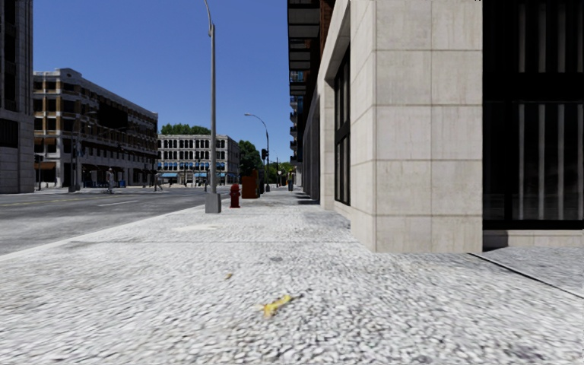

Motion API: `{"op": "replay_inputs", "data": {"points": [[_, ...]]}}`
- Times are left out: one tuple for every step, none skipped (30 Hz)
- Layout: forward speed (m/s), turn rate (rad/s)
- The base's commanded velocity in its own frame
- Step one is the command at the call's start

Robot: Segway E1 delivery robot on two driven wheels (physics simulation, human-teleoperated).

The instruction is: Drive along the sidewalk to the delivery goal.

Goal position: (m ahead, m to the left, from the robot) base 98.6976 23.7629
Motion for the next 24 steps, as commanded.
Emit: {"op": "replay_inputs", "data": {"points": [[2.0,0.0],[2.0,0.0],[2.0,0.0],[2.0,0.0],[2.0,0.0],[2.0,0.0],[2.0,0.0],[2.0,0.0],[2.0,0.0],[2.0,0.0],[2.0,0.0],[2.0,0.0],[2.0,0.0],[2.0,0.1],[2.0,0.22],[2.0,0.22],[2.0,0.26],[2.0,0.27],[2.0,0.09],[2.0,0.02],[2.0,0.02],[2.0,0.0],[2.0,0.0],[2.0,0.0]]}}
